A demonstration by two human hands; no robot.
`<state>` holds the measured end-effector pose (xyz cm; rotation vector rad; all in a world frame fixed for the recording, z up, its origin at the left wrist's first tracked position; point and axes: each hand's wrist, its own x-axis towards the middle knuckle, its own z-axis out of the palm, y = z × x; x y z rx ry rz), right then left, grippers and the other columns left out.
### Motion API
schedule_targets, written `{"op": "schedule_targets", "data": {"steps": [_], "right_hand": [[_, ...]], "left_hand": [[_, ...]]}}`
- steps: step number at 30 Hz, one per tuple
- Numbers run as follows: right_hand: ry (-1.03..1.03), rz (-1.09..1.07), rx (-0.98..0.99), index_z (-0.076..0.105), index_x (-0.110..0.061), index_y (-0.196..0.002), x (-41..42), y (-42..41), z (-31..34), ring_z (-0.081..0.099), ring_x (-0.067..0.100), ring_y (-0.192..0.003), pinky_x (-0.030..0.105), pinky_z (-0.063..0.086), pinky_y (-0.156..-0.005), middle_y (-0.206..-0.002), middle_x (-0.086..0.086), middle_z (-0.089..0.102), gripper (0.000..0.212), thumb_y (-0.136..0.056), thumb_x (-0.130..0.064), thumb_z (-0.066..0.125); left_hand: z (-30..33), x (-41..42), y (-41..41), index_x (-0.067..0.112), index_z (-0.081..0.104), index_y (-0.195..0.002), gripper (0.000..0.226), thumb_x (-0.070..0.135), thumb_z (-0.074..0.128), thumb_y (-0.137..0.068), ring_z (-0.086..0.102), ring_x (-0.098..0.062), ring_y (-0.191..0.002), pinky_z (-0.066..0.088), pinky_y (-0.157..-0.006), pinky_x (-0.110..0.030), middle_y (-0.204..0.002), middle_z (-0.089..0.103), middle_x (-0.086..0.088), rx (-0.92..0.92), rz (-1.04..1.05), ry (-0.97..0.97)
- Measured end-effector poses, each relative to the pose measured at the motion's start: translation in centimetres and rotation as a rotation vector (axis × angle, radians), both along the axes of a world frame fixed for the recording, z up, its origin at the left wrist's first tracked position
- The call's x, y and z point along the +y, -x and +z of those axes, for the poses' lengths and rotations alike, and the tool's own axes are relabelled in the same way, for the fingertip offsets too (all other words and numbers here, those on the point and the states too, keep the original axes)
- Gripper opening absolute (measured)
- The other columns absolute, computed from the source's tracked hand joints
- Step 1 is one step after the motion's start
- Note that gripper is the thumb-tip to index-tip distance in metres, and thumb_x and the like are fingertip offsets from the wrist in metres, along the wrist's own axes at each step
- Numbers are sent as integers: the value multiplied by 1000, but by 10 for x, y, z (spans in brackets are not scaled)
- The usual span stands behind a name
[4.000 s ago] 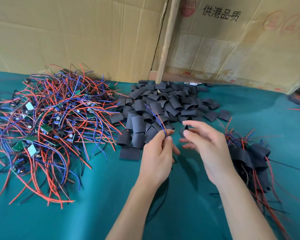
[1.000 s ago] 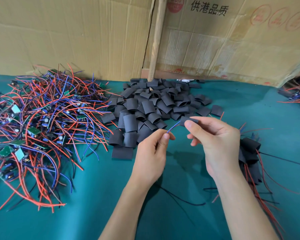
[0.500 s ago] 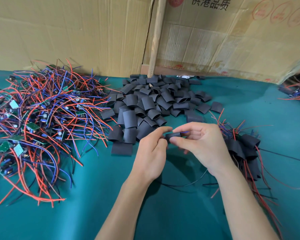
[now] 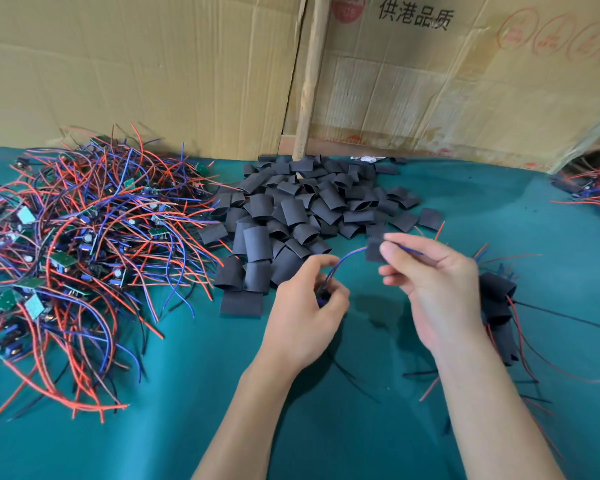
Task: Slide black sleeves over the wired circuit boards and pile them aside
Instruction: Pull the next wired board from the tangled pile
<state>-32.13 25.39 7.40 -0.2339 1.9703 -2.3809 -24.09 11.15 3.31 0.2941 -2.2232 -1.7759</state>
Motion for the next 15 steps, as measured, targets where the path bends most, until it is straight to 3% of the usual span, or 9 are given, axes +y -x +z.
{"op": "schedule_targets", "data": {"steps": [3, 7, 15], "right_hand": [[67, -34, -16, 78, -9, -94, 7, 3, 2, 65, 16, -58, 21, 52, -56, -75, 3, 73, 15, -87, 4, 73], [86, -41, -30, 75, -9, -106, 6, 3, 2, 64, 17, -57, 21, 52, -56, -73, 3, 70, 23, -87, 4, 74], [164, 24, -145, 59, -12, -122, -11, -2, -5, 60, 14, -53, 22, 48, -50, -70, 1, 69, 45, -84, 6, 75]], "left_hand": [[-4, -1, 3, 28, 67, -98, 12, 17, 62, -94, 74, -18, -69, 59, -70, -36, -77, 73, 2, 3, 6, 2], [-4, -4, 4, 19, 68, -115, 19, 15, 54, -104, 73, -14, -70, 46, -60, -17, -87, 75, 4, -5, -26, -49], [-4, -7, 4, 21, 71, -106, 29, 10, 45, -107, 49, -13, -58, 41, -58, -17, -74, 66, 9, 25, -43, -145]]}}
